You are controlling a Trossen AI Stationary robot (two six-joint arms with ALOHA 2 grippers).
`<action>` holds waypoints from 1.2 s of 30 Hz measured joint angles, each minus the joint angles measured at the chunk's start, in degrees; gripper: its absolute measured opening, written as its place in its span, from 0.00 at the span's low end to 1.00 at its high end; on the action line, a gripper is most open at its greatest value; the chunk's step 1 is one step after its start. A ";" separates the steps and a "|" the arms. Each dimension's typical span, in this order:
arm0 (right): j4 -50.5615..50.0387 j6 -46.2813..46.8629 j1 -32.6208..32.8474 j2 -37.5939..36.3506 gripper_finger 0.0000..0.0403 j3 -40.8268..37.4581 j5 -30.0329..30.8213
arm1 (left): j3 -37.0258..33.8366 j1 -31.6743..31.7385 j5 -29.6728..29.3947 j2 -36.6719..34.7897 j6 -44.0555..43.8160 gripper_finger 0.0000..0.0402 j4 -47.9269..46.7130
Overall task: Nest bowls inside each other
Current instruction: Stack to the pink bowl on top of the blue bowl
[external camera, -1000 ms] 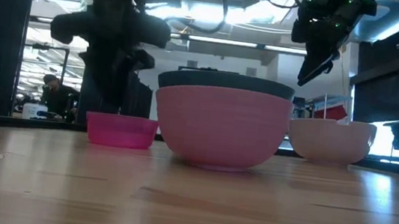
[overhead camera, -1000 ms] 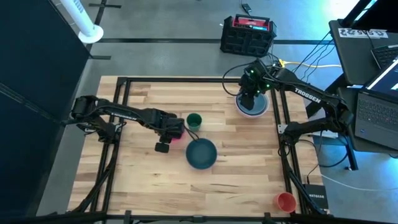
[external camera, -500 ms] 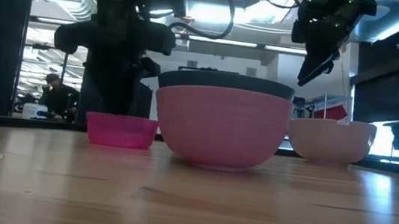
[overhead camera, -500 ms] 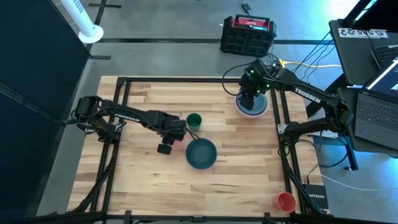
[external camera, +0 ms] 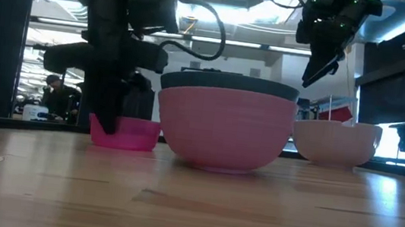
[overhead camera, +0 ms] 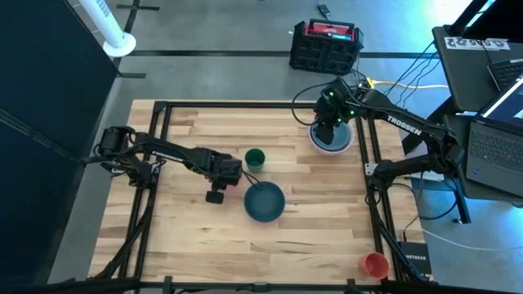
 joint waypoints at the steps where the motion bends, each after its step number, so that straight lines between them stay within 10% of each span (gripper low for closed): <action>1: -0.01 0.07 0.01 0.00 0.43 0.00 0.02 | 0.53 -0.02 -0.26 0.00 -0.21 0.01 -0.85; 9: -0.01 0.00 0.01 0.00 0.43 0.00 0.31 | 18.00 -3.06 -1.95 -1.82 -0.93 0.00 -21.81; 23: 0.04 0.14 0.00 -0.02 0.43 0.00 0.31 | 64.34 -7.20 -4.41 16.45 -0.30 0.00 -36.44; 36: -1.14 0.41 0.01 -0.02 0.43 0.00 0.31 | 68.52 -11.64 0.00 27.86 6.46 0.00 -35.58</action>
